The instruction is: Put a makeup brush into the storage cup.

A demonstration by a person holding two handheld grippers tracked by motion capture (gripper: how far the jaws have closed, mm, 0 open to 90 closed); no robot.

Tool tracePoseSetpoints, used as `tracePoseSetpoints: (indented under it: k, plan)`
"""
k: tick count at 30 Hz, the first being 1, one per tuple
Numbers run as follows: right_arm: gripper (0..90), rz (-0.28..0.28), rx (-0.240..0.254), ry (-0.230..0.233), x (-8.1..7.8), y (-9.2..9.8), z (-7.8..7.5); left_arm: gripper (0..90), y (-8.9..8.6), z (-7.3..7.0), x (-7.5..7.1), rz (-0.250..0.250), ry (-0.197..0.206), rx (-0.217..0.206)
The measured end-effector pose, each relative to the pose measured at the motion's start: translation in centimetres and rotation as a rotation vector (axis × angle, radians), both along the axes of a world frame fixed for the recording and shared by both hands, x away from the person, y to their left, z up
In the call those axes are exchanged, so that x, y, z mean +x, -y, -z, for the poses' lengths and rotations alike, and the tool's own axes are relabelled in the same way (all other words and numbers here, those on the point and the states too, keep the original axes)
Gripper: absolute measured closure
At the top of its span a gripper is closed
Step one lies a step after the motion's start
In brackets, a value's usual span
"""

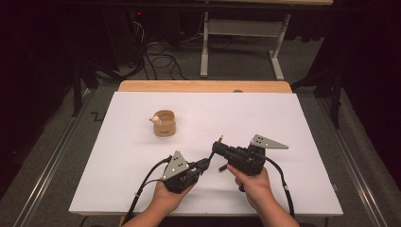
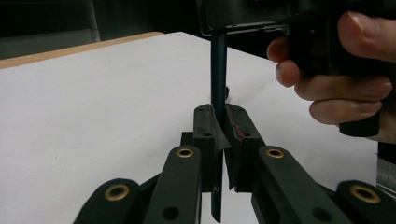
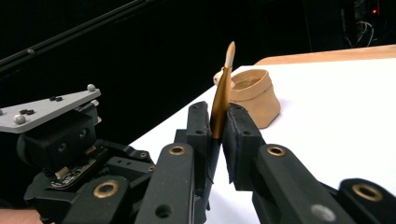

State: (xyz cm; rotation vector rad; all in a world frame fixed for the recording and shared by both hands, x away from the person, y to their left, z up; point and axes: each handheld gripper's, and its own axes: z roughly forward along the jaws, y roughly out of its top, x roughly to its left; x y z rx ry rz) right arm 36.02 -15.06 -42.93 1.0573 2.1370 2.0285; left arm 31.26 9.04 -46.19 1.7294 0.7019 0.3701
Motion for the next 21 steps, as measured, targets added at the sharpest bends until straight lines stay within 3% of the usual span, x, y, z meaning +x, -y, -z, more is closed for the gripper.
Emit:
tracePoseSetpoints:
  k: [21]
  plan:
    - [85.2, -0.002, -0.010, 0.014, -0.21, -0.20, -0.18, 82.4, 0.00, -0.09, 0.09, -0.003, -0.009, -0.004]
